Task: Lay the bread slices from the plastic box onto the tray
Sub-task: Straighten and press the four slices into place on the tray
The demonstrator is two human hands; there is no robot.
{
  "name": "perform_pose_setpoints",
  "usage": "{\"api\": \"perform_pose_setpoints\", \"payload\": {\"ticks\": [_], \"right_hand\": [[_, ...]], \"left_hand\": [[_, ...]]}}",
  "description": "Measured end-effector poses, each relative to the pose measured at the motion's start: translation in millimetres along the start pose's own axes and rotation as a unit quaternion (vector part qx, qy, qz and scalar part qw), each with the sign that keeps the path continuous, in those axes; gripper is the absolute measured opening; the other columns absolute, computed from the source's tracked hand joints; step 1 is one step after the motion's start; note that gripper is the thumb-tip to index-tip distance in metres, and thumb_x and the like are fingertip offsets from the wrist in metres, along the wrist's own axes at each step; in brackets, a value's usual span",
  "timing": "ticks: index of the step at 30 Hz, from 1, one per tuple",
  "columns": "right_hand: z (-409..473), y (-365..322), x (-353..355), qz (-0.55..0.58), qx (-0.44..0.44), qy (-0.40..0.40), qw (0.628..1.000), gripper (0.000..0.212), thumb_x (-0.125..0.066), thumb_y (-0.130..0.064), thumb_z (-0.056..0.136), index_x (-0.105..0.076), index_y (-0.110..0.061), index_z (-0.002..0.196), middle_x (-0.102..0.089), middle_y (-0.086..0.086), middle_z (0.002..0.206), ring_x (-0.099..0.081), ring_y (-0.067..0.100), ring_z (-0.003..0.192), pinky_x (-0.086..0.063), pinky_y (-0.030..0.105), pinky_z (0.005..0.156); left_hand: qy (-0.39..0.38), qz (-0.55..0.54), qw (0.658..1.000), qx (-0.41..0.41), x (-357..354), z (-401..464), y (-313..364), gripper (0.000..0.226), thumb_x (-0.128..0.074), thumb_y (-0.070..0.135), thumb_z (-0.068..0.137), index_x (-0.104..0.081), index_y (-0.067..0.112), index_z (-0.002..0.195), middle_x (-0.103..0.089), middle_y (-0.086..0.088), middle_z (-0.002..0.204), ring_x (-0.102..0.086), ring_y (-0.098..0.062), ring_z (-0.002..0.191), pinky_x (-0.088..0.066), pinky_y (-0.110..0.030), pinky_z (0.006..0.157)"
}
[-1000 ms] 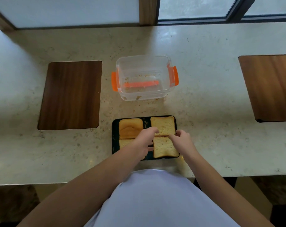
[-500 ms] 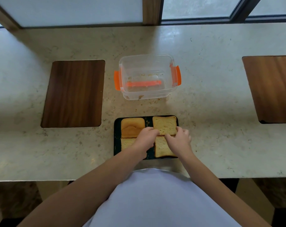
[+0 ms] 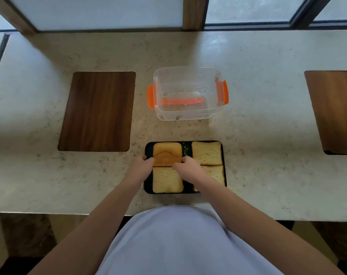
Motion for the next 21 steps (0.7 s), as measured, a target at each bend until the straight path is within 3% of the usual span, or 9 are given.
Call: {"api": "perform_pose_setpoints", "payload": {"ticks": [2, 4, 6, 8, 9, 14, 17, 19, 21], "right_hand": [[4.2, -0.9, -2.2, -0.001, 0.002, 0.003, 1.000, 0.070, -0.053, -0.033, 0.091, -0.034, -0.008, 0.153, -0.062, 0.003, 0.105, -0.057, 0.011, 0.081, -0.047, 0.029, 0.059], [8.9, 1.3, -2.9, 0.022, 0.000, 0.011, 1.000, 0.058, -0.055, -0.030, 0.091, -0.046, -0.007, 0.144, -0.061, -0.001, 0.098, -0.057, 0.011, 0.081, -0.059, 0.041, 0.080], [12.3, 5.7, -4.4, 0.045, -0.012, 0.014, 0.999, 0.048, -0.057, -0.029, 0.092, -0.053, -0.008, 0.135, -0.057, -0.007, 0.096, -0.053, 0.008, 0.076, -0.055, 0.049, 0.096], [13.0, 8.7, -5.2, 0.052, -0.017, 0.013, 0.998, 0.050, -0.057, -0.029, 0.092, -0.051, -0.009, 0.137, -0.053, -0.008, 0.086, -0.051, 0.007, 0.073, -0.055, 0.049, 0.097], [12.5, 9.3, -5.4, 0.054, -0.016, 0.011, 0.998, 0.055, -0.057, -0.030, 0.092, -0.048, -0.009, 0.142, -0.052, -0.008, 0.085, -0.051, 0.007, 0.073, -0.056, 0.048, 0.096], [10.6, 8.8, -4.5, 0.065, -0.002, 0.004, 0.998, 0.068, -0.056, -0.031, 0.092, -0.035, -0.010, 0.153, -0.055, -0.007, 0.090, -0.056, 0.008, 0.078, -0.056, 0.039, 0.086], [10.2, 8.2, -2.5, 0.060, 0.000, 0.004, 0.998, 0.067, -0.056, -0.030, 0.091, -0.037, -0.009, 0.151, -0.061, -0.001, 0.093, -0.058, 0.011, 0.079, -0.051, 0.033, 0.070], [11.1, 8.7, -2.7, 0.054, -0.002, 0.004, 0.999, 0.066, -0.057, -0.030, 0.091, -0.038, -0.010, 0.151, -0.061, 0.001, 0.093, -0.059, 0.013, 0.080, -0.052, 0.034, 0.072], [11.9, 8.7, -3.0, 0.050, -0.001, 0.004, 0.999, 0.067, -0.057, -0.031, 0.091, -0.037, -0.010, 0.152, -0.062, 0.001, 0.096, -0.061, 0.015, 0.085, -0.057, 0.039, 0.083]], "left_hand": [[0.017, 0.023, 0.999, -0.017, -0.4, 1.4, 1.2, 0.047, -0.050, 0.036, 0.085, -0.061, 0.010, 0.122, -0.066, -0.010, 0.114, -0.061, -0.024, 0.099, -0.048, -0.039, 0.083], [0.044, 0.058, 0.996, -0.049, -2.3, 0.2, 3.2, 0.063, -0.049, 0.038, 0.083, -0.053, 0.006, 0.137, -0.061, -0.008, 0.127, -0.057, -0.027, 0.113, -0.043, -0.036, 0.085], [0.022, 0.046, 0.997, -0.049, -7.8, -3.6, 5.1, 0.058, -0.051, 0.037, 0.083, -0.057, 0.006, 0.132, -0.062, -0.006, 0.111, -0.058, -0.024, 0.100, -0.043, -0.035, 0.077], [0.004, 0.036, 0.999, -0.036, -13.3, -4.0, 5.2, 0.029, -0.052, 0.034, 0.080, -0.059, 0.009, 0.094, -0.053, -0.002, 0.082, -0.051, -0.018, 0.072, -0.035, -0.032, 0.060], [0.006, 0.036, 0.999, -0.035, -14.6, -3.4, 5.5, 0.021, -0.053, 0.033, 0.081, -0.054, 0.013, 0.088, -0.050, -0.001, 0.080, -0.049, -0.017, 0.068, -0.033, -0.032, 0.057], [-0.019, 0.021, 1.000, -0.012, -22.8, -1.4, 4.3, 0.035, -0.054, 0.035, 0.085, -0.054, 0.011, 0.111, -0.059, -0.005, 0.103, -0.058, -0.021, 0.091, -0.047, -0.036, 0.067], [-0.021, 0.024, 0.999, -0.012, -22.3, 0.4, 2.0, 0.023, -0.055, 0.035, 0.084, -0.056, 0.018, 0.099, -0.061, -0.004, 0.100, -0.059, -0.020, 0.086, -0.048, -0.037, 0.071], [-0.021, 0.017, 1.000, -0.014, -22.3, 1.9, 1.1, 0.012, -0.055, 0.033, 0.085, -0.052, 0.021, 0.084, -0.057, -0.004, 0.092, -0.054, -0.017, 0.077, -0.043, -0.035, 0.066], [-0.024, 0.003, 1.000, -0.013, -22.9, 3.6, 0.5, 0.017, -0.055, 0.030, 0.086, -0.046, 0.023, 0.075, -0.051, -0.003, 0.084, -0.049, -0.016, 0.071, -0.040, -0.035, 0.065]]}}
Point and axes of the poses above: each hand's wrist, its own z-axis towards the middle knuckle, its own x-axis out of the back of the hand, y = z × x, the point moved 3 cm from there along z, towards the middle knuckle
